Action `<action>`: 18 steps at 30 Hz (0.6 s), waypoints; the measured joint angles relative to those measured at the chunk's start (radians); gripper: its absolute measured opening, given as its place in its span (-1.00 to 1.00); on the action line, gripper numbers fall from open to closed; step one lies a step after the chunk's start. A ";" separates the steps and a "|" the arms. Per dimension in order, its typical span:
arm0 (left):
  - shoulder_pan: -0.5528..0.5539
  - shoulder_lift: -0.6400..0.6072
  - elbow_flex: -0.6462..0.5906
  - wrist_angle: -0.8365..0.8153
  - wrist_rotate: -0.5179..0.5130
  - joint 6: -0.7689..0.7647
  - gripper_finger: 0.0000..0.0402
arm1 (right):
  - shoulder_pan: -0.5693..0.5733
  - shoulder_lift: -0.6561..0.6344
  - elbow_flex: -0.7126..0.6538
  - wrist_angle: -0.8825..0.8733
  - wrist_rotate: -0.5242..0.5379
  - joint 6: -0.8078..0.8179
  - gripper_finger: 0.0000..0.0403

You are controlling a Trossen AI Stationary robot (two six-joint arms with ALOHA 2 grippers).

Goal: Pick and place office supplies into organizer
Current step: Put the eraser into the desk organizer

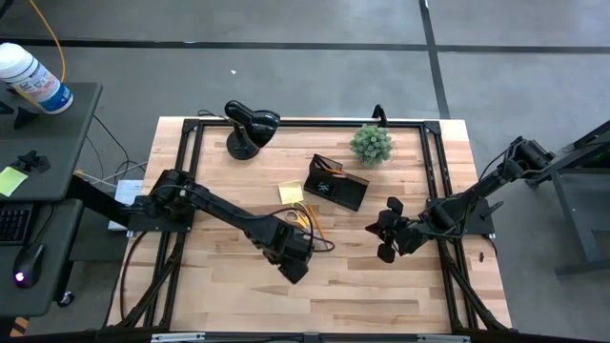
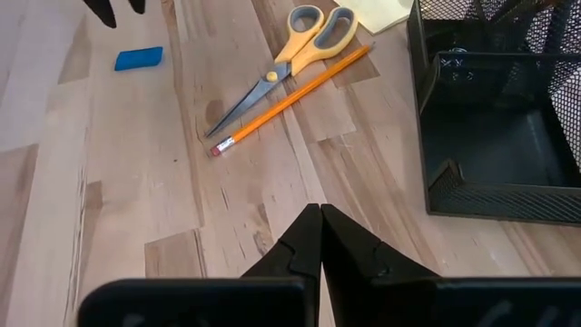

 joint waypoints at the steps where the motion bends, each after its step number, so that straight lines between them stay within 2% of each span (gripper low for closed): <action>1: 0.000 0.000 0.000 0.005 -0.007 -0.006 -0.25 | 0.000 0.000 0.000 0.000 0.000 -0.001 -0.98; 4: -0.002 0.000 0.000 0.029 -0.042 -0.060 -0.05 | 0.000 0.000 0.000 0.000 0.000 -0.001 -0.98; 7: -0.002 -0.001 0.000 0.026 -0.063 -0.118 0.06 | 0.000 0.000 0.000 0.000 0.000 -0.001 -0.97; 13: -0.011 -0.001 0.000 0.021 -0.129 -0.199 0.09 | 0.000 0.000 0.000 0.000 0.007 -0.001 -0.96; 18: -0.030 0.006 0.000 0.032 -0.139 -0.244 0.09 | 0.000 0.000 0.000 0.000 0.007 -0.001 -0.98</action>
